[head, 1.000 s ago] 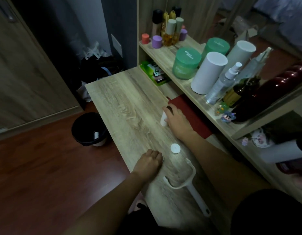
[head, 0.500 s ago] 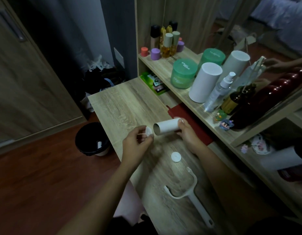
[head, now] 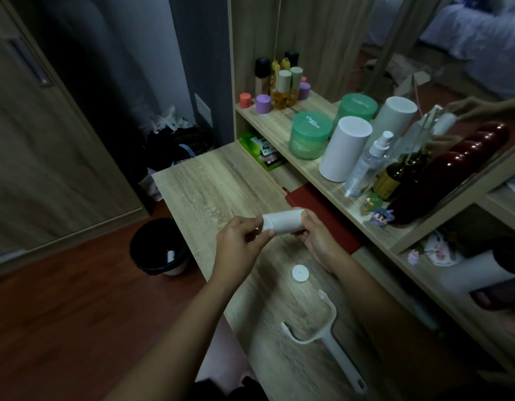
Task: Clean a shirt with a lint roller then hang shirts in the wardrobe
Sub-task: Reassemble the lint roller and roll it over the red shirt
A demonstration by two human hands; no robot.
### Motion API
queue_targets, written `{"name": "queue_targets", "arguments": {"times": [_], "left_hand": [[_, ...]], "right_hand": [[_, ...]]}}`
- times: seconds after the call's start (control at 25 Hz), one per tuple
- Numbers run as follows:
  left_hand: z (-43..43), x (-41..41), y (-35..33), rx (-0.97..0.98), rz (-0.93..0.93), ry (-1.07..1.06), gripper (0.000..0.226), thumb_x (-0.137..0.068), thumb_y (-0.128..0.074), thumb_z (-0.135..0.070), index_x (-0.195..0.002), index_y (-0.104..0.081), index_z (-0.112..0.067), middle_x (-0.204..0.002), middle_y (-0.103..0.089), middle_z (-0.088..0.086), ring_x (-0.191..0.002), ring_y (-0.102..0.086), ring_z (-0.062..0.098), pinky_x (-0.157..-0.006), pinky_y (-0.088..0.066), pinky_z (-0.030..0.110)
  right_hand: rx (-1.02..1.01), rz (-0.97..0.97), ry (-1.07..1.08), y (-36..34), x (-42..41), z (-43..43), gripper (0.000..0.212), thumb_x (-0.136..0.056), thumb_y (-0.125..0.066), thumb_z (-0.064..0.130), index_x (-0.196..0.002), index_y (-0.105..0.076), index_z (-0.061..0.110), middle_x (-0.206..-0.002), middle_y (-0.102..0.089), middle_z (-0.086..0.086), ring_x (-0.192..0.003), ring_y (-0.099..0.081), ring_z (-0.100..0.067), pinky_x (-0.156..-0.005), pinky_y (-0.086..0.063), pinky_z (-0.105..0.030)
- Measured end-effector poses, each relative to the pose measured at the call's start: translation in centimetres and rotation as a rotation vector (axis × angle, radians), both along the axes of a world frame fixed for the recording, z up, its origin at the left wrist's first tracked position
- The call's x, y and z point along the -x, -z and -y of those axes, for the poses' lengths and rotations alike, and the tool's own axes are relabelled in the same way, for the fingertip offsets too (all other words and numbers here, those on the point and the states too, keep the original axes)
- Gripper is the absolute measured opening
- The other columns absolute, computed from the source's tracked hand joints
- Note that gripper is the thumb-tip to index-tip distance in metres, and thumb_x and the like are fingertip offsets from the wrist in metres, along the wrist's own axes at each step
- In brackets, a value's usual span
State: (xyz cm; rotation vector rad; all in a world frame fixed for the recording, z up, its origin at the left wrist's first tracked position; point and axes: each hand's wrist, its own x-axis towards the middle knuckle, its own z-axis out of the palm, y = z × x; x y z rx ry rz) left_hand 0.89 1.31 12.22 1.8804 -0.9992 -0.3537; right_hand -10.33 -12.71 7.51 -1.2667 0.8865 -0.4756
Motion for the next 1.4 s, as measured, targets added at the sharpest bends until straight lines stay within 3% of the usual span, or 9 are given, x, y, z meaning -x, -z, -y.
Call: {"name": "queue_targets", "arguments": {"times": [0.2, 0.4, 0.6, 0.8, 0.88, 0.96, 1.08, 1.2, 1.4], "left_hand": [[-0.3, 0.7, -0.2, 0.031, -0.126, 0.008, 0.044, -0.078, -0.073, -0.027, -0.119, -0.062, -0.016, -0.105, -0.061, -0.006, -0.083, -0.061, 0.001, -0.069, -0.045, 0.003], [-1.0, 1.3, -0.3, 0.144, -0.219, -0.121, 0.037, -0.08, -0.07, -0.02, -0.115, -0.057, -0.019, -0.1, -0.064, -0.009, -0.081, -0.061, -0.006, -0.065, -0.047, 0.007], [-1.6, 0.7, -0.1, 0.183, -0.268, -0.173, 0.033, -0.08, -0.068, -0.017, -0.109, -0.056, -0.026, -0.106, -0.062, -0.005, -0.088, -0.063, 0.007, -0.069, -0.052, 0.015], [-1.8, 1.0, -0.2, 0.196, -0.273, -0.183, 0.033, -0.08, -0.069, -0.018, -0.108, -0.055, -0.027, -0.105, -0.062, -0.007, -0.088, -0.063, 0.005, -0.068, -0.051, 0.013], [-2.0, 1.0, -0.4, 0.189, -0.275, -0.188, 0.032, -0.079, -0.069, -0.019, -0.107, -0.055, -0.029, -0.102, -0.062, -0.01, -0.084, -0.062, 0.002, -0.066, -0.051, 0.014], [-1.9, 0.5, -0.4, 0.177, -0.384, -0.235, 0.029, -0.079, -0.069, -0.02, -0.104, -0.057, -0.029, -0.097, -0.062, -0.011, -0.08, -0.062, 0.003, -0.066, -0.051, 0.018], [-1.5, -0.7, -0.5, 0.291, -0.84, -0.293, 0.022, -0.085, -0.061, -0.014, -0.106, -0.059, -0.017, -0.098, -0.061, 0.001, -0.085, -0.064, 0.015, -0.074, -0.053, 0.024], [-1.5, -1.8, -0.9, 0.336, -1.024, -0.288, 0.016, -0.089, -0.052, -0.007, -0.104, -0.057, -0.006, -0.089, -0.062, 0.006, -0.077, -0.064, 0.016, -0.072, -0.051, 0.023], [-1.6, -2.1, -1.5, 0.356, -1.042, -0.232, 0.012, -0.09, -0.049, -0.006, -0.098, -0.058, -0.006, -0.077, -0.064, 0.001, -0.065, -0.066, 0.009, -0.067, -0.052, 0.021]], "right_hand": [[0.017, 0.003, 0.001, 0.3, 0.0, -0.4, 0.034, -0.102, -0.027, 0.026, -0.127, -0.044, 0.01, -0.117, -0.051, -0.011, -0.092, -0.054, -0.012, -0.083, -0.044, -0.028], [0.001, -0.075, -0.076, 0.9, 0.5, -0.8, 0.071, -0.087, -0.029, 0.066, -0.141, -0.034, 0.021, -0.137, -0.046, 0.0, -0.116, -0.052, -0.014, -0.108, -0.035, -0.038], [0.658, -0.716, -0.437, 4.8, 4.2, -1.4, 0.056, -0.09, -0.053, 0.028, -0.142, -0.035, 0.022, -0.141, -0.042, -0.011, -0.126, -0.044, -0.026, -0.106, -0.037, -0.038], [0.859, -0.906, -0.515, 7.6, 4.7, -3.2, 0.045, -0.089, -0.057, 0.019, -0.133, -0.049, 0.019, -0.135, -0.046, -0.011, -0.121, -0.046, -0.027, -0.101, -0.04, -0.032], [0.834, -0.846, -0.414, 7.2, 4.3, -3.5, 0.038, -0.09, -0.056, 0.016, -0.127, -0.055, 0.014, -0.13, -0.053, -0.013, -0.114, -0.053, -0.027, -0.095, -0.043, -0.031], [0.616, -0.624, -0.154, 5.0, 3.8, -3.6, 0.032, -0.088, -0.06, 0.016, -0.12, -0.061, 0.011, -0.118, -0.062, -0.012, -0.106, -0.06, -0.025, -0.089, -0.048, -0.032], [0.242, -0.146, 0.129, -0.6, 2.5, -3.9, 0.039, -0.084, -0.067, 0.019, -0.122, -0.059, 0.021, -0.112, -0.066, 0.001, -0.105, -0.063, -0.012, -0.087, -0.052, -0.03], [0.273, 0.103, 0.129, -5.2, 1.8, -5.0, 0.042, -0.08, -0.07, 0.013, -0.118, -0.059, 0.028, -0.113, -0.065, 0.009, -0.102, -0.063, 0.001, -0.086, -0.053, -0.019], [0.425, 0.112, 0.06, -6.8, 1.1, -5.9, 0.048, -0.073, -0.075, 0.006, -0.112, -0.06, 0.029, -0.114, -0.064, 0.003, -0.097, -0.063, 0.004, -0.081, -0.049, -0.012]]}}
